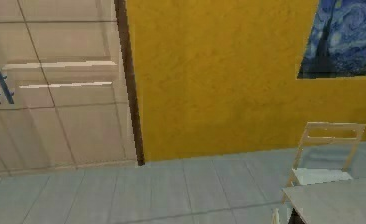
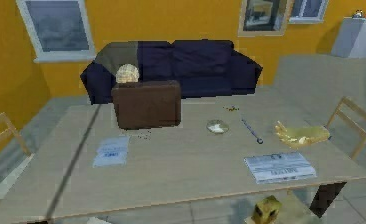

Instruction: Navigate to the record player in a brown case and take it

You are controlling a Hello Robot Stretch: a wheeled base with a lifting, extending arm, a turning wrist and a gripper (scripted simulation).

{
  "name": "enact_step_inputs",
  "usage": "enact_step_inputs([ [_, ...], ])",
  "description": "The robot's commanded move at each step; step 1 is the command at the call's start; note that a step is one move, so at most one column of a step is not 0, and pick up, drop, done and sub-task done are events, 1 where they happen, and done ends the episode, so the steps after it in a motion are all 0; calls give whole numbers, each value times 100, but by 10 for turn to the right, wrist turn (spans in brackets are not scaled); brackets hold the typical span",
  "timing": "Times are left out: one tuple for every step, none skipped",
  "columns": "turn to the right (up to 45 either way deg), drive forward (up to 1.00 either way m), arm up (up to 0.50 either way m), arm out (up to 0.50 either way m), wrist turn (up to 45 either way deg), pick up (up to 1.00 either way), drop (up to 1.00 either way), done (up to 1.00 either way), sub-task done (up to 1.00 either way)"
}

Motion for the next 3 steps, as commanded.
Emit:
enact_step_inputs([
  [30, 0, 0, 0, 0, 0, 0, 0, 0],
  [0, 35, 0, 0, 0, 0, 0, 0, 0],
  [240, 0, 0, 0, 0, 0, 0, 0, 0],
])
